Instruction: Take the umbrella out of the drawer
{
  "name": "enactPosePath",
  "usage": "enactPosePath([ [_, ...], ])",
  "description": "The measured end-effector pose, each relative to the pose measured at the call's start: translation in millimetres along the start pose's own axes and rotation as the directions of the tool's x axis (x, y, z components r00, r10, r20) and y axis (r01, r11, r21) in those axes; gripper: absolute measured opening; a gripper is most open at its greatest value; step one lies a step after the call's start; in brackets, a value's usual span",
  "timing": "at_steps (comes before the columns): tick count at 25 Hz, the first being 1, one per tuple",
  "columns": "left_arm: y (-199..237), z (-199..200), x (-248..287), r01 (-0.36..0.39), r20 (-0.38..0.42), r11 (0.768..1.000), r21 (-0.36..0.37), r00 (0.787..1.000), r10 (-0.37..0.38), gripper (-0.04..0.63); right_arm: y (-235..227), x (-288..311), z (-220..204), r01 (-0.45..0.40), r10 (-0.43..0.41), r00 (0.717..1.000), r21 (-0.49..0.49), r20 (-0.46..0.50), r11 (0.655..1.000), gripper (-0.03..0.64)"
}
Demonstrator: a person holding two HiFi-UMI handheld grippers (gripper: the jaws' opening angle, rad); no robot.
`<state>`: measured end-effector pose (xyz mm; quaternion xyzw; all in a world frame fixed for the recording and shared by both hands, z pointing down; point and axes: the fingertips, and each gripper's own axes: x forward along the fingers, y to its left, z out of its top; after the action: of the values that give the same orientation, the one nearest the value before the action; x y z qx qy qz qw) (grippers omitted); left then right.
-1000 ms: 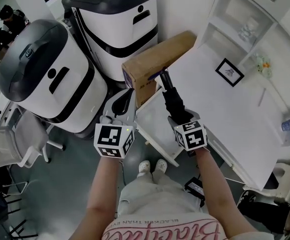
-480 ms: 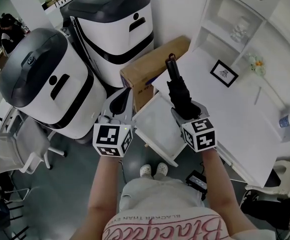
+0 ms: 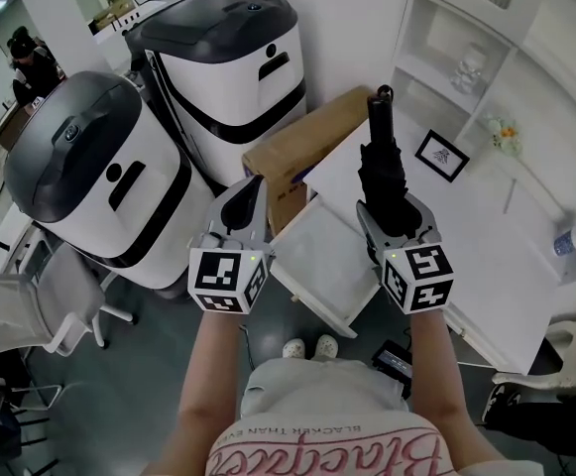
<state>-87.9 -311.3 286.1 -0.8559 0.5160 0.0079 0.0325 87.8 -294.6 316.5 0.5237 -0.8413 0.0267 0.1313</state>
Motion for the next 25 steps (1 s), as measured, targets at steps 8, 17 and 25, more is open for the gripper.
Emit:
enactPosePath([
  [8, 1, 21, 1, 0.002, 0.050, 1.000, 0.016, 0.999, -0.003, 0.009, -22, -36, 45, 0.092, -0.090, 0.980, -0.001, 0.177, 0.996, 0.247],
  [17, 1, 37, 3, -0.007, 0.086, 0.999, 0.037, 0.996, 0.004, 0.009, -36, -53, 63, 0.138, -0.131, 0.959, -0.012, 0.250, 0.990, 0.249],
  [25, -1, 46, 2, -0.013, 0.106, 0.999, 0.041, 0.994, 0.009, 0.008, -39, -61, 74, 0.157, -0.140, 0.949, -0.039, 0.282, 0.987, 0.249],
])
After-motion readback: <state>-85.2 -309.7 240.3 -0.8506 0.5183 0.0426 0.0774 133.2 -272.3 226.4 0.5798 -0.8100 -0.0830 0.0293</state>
